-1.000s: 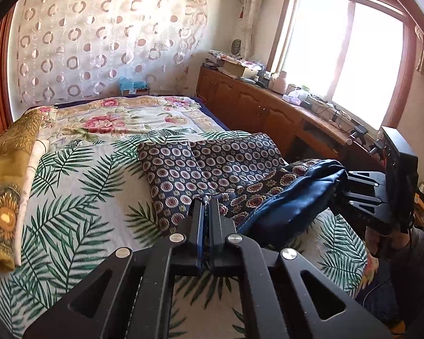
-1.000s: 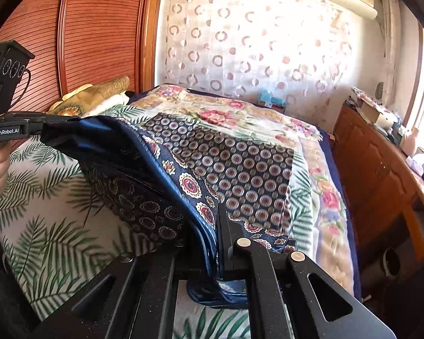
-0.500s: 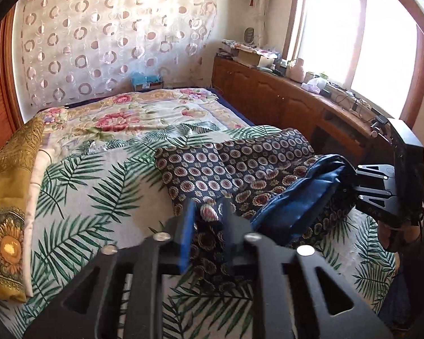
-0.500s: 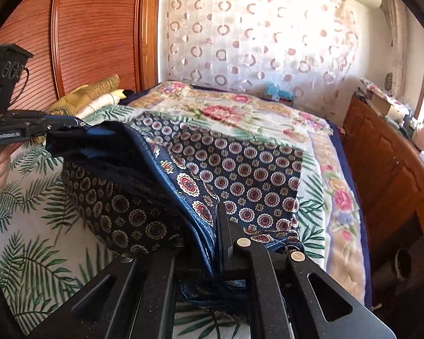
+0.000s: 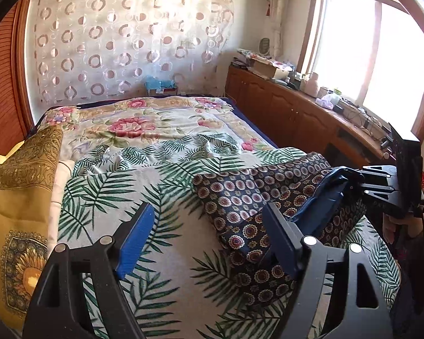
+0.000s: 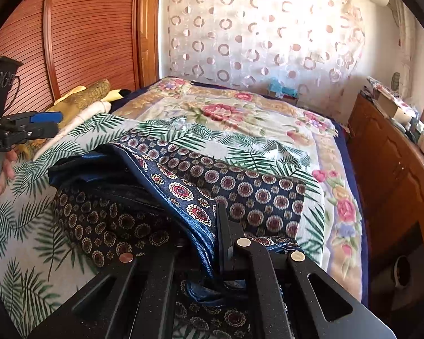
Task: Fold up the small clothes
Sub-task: 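Lift the robe end with both grippers and fold it over the robe, then grasp the folded navy robe bundle with both grippers and lift it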
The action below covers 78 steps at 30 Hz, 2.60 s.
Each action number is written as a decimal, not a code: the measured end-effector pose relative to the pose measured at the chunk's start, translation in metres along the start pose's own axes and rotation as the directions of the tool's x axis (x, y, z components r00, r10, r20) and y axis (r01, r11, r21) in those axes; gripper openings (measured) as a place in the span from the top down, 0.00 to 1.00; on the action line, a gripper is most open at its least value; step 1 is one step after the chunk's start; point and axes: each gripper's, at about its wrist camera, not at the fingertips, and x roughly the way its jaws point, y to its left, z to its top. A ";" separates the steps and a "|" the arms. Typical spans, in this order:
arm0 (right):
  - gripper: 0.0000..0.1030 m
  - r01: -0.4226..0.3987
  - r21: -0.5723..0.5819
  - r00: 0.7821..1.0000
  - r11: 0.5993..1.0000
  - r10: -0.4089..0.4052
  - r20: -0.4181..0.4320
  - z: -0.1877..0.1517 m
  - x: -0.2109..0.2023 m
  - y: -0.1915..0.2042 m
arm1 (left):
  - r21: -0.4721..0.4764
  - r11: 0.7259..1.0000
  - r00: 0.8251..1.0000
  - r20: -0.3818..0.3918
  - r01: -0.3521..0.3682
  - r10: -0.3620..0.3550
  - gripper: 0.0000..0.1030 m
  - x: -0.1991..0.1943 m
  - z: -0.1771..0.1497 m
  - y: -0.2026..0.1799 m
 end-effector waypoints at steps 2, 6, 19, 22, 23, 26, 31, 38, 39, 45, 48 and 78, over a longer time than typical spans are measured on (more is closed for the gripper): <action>0.95 -0.003 0.014 1.000 1.000 0.003 -0.012 0.007 0.007 -0.004 | -0.010 1.000 1.000 0.004 -0.003 0.003 0.23 0.001 0.003 0.007; 0.95 -0.008 0.037 1.000 0.999 0.009 -0.022 0.021 0.020 -0.010 | -0.022 1.000 1.000 -0.001 -0.003 0.003 0.23 0.006 0.006 0.016; 0.83 0.021 0.108 0.998 0.994 -0.014 -0.060 0.039 0.058 -0.027 | -0.003 1.000 0.996 -0.091 0.023 -0.023 0.23 0.042 0.001 0.021; 0.63 0.039 0.119 0.998 0.992 -0.033 -0.052 0.045 0.059 -0.027 | 0.001 1.000 0.993 -0.114 0.028 -0.028 0.23 0.050 -0.001 0.021; 0.56 0.043 0.124 0.998 0.991 -0.037 -0.047 0.045 0.058 -0.027 | 0.003 1.000 0.992 -0.119 0.030 -0.029 0.23 0.053 -0.001 0.020; 0.55 0.056 0.125 0.998 0.991 -0.054 -0.021 0.047 0.052 -0.028 | 0.014 0.999 0.991 -0.133 0.036 -0.034 0.23 0.059 -0.001 0.016; 0.46 0.077 0.158 0.997 0.984 -0.081 0.017 0.039 0.030 -0.028 | 0.025 0.999 0.989 -0.142 0.047 -0.043 0.23 0.070 0.006 0.009; 0.39 0.129 0.159 0.992 0.979 -0.127 -0.020 0.006 0.014 -0.026 | 0.023 0.998 0.986 -0.160 0.053 -0.049 0.23 0.096 0.015 0.006; 0.39 0.137 0.158 0.991 0.978 -0.133 -0.035 0.000 0.015 -0.026 | 0.017 0.999 0.985 -0.166 0.051 -0.048 0.23 0.101 0.015 0.008; 0.39 0.168 0.201 0.984 0.965 -0.150 -0.100 -0.026 0.021 -0.038 | -0.007 0.999 0.979 -0.203 0.034 -0.035 0.23 0.117 0.010 0.013; 0.39 0.140 0.246 0.987 0.959 -0.115 -0.112 -0.033 0.028 -0.044 | -0.006 0.999 0.978 -0.208 0.033 -0.033 0.23 0.119 0.008 0.013; 0.82 -0.091 0.238 0.991 0.967 0.113 -0.078 -0.021 0.058 -0.065 | -0.007 0.998 0.974 -0.218 0.064 -0.063 0.28 0.122 0.016 0.017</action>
